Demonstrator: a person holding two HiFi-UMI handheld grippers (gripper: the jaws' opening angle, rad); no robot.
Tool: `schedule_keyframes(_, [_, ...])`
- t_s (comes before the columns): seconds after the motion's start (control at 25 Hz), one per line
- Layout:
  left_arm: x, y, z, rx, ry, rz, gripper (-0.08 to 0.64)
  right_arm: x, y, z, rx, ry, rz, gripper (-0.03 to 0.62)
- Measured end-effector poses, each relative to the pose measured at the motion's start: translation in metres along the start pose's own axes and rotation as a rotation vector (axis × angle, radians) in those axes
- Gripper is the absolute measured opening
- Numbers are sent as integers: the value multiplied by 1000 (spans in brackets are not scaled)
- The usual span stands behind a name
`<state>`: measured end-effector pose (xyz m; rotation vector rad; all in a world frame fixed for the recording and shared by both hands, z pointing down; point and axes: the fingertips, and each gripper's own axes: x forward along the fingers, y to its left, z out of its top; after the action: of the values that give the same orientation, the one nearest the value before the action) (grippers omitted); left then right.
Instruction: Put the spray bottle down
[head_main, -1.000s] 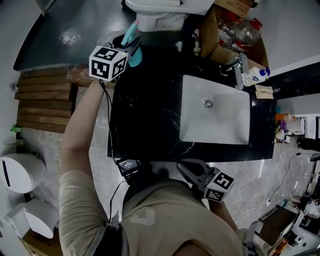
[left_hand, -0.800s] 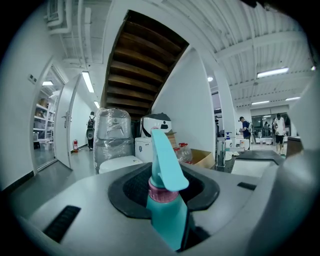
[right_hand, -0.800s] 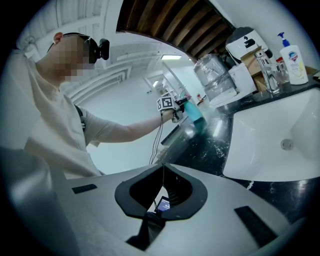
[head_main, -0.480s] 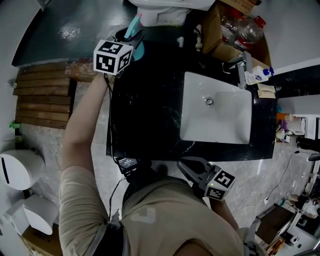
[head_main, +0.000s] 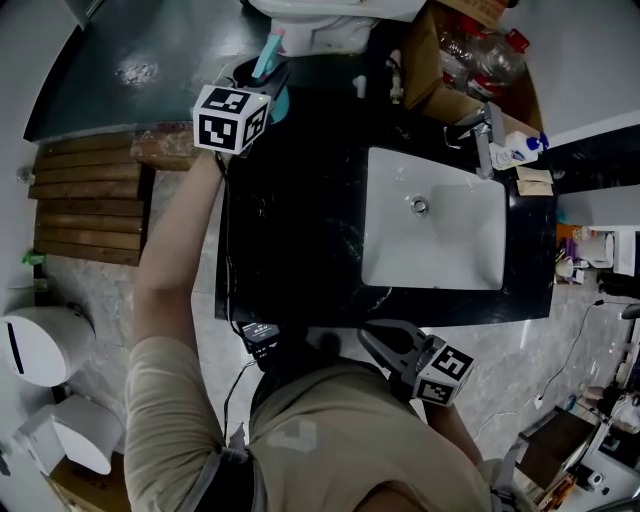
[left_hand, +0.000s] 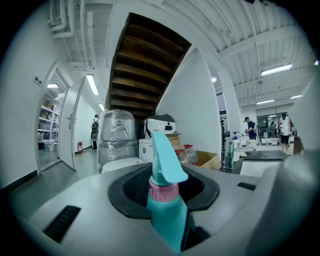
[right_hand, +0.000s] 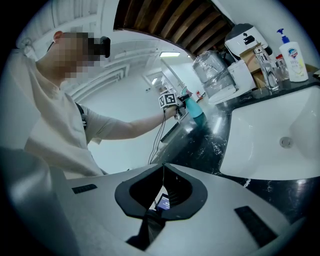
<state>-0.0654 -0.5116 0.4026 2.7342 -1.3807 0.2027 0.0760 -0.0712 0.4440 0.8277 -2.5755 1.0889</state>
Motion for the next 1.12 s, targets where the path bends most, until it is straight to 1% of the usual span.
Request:
schedule_keyframes(0.12, [6, -8, -2, 14, -2, -16, 133, -2, 0, -1, 11, 6, -16, 23])
schedule_keyframes(0.24, [4, -3, -1, 17, -1, -18, 133, 2, 0, -1, 9, 8, -7, 23])
schedule_keyframes(0.48, [5, -9, 0, 17, -9, -41, 134, 1, 1, -4, 5, 14, -5, 23])
schedule_keyframes(0.68, [7, -10, 0, 22, -9, -41, 134, 2, 0, -3, -4, 16, -8, 23])
schedule_keyframes(0.84, [8, -12, -2, 38, 9, -39, 134, 2, 2, -2, -26, 24, -9, 23])
schedule_keyframes(0.96, [8, -12, -5, -6, 14, -45, 208, 0, 2, 1, -27, 16, -12, 23])
schedule_keyframes(1.04, [7, -11, -6, -22, 14, -41, 233, 0, 1, 1, -29, 13, -11, 23])
schedule_keyframes(1.12, [5, -8, -5, -22, 18, -30, 249, -1, 3, 0, -23, 14, -11, 23])
